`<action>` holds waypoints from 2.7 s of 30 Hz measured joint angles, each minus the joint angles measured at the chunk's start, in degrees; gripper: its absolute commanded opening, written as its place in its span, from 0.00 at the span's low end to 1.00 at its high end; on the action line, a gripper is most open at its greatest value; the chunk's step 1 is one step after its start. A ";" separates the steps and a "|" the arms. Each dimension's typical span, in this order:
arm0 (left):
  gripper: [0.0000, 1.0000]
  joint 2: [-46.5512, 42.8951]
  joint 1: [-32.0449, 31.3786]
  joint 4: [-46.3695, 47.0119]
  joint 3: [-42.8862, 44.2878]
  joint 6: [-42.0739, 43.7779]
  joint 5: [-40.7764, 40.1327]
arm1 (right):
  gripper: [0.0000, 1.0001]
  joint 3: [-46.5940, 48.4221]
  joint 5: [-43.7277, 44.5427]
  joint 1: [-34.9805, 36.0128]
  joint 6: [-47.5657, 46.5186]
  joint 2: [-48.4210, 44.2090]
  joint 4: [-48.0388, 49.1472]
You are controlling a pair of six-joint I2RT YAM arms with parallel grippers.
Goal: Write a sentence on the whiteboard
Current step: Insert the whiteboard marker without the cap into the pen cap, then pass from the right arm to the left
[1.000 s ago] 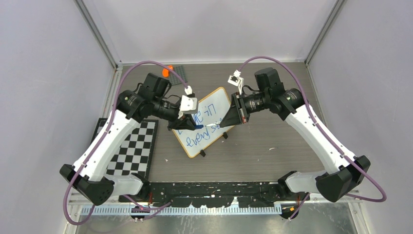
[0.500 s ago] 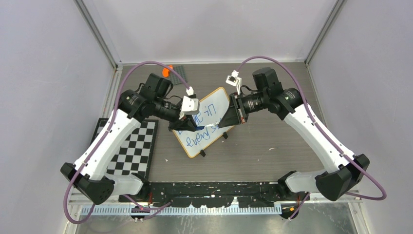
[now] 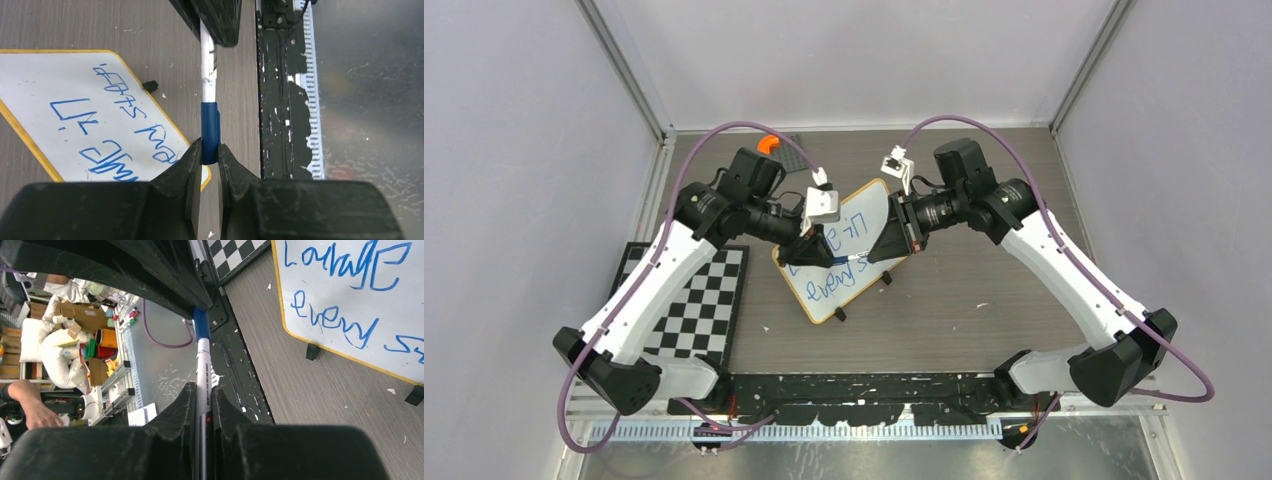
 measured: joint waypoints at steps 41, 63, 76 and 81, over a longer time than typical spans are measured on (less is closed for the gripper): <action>0.63 7.48 11.65 19.43 4.92 -28.06 10.88 | 0.00 -4.83 -2.93 -10.60 12.72 5.62 19.41; 0.64 6.40 15.65 33.94 -4.76 -49.81 23.34 | 0.00 -12.72 -11.04 -9.51 41.62 2.82 52.74; 0.00 6.34 12.57 38.23 -5.35 -54.47 25.27 | 0.00 -12.76 -12.35 -7.50 40.04 2.67 50.60; 0.00 6.34 11.93 39.50 -5.73 -55.34 25.62 | 0.00 -12.76 -13.42 -7.41 39.78 2.58 50.49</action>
